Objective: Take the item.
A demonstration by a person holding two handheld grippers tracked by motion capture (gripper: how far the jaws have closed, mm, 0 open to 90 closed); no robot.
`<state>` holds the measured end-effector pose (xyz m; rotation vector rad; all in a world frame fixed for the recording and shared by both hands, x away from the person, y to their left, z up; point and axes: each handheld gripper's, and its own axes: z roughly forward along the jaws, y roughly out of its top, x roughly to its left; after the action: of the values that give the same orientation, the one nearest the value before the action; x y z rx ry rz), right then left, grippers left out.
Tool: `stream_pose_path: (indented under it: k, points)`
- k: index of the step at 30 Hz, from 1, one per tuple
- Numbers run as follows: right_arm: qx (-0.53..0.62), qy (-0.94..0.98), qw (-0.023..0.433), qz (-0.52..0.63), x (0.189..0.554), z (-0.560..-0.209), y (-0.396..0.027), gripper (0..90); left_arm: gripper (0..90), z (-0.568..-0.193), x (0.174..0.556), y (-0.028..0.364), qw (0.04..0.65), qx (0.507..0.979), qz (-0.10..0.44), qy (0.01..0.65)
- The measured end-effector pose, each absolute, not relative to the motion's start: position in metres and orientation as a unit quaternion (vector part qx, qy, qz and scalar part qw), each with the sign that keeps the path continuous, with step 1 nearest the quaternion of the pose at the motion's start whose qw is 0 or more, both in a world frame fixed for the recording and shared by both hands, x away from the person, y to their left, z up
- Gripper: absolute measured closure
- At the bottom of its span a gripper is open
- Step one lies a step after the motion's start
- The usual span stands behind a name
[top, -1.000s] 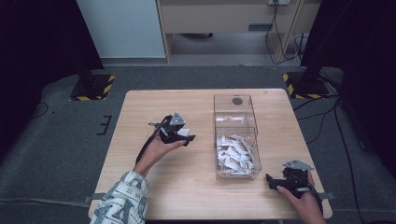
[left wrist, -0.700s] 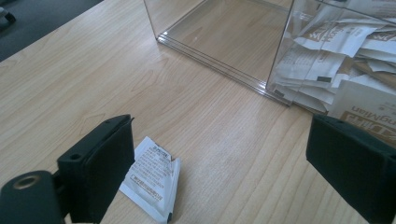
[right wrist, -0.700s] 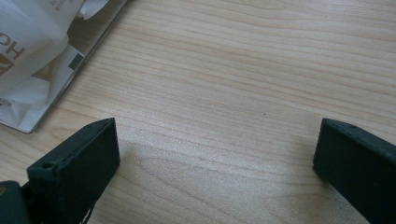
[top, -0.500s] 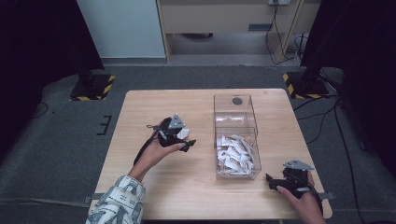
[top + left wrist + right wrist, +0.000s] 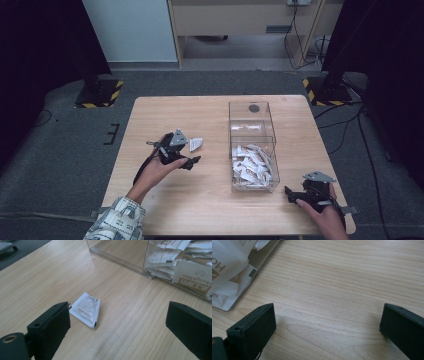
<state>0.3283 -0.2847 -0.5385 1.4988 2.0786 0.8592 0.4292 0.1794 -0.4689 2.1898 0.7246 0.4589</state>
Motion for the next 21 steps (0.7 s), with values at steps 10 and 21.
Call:
stream_pose_path:
  k: [10,21]
  points:
    - [0.541,0.751,0.217,0.311,0.328,-0.538,-0.285,0.8,4.6,-0.481,0.417,0.200,0.376,0.861,0.180,0.293]
    - [0.541,0.751,0.217,0.311,0.328,-0.538,-0.285,0.8,4.6,-0.494,0.402,0.234,0.369,0.856,0.177,0.317]
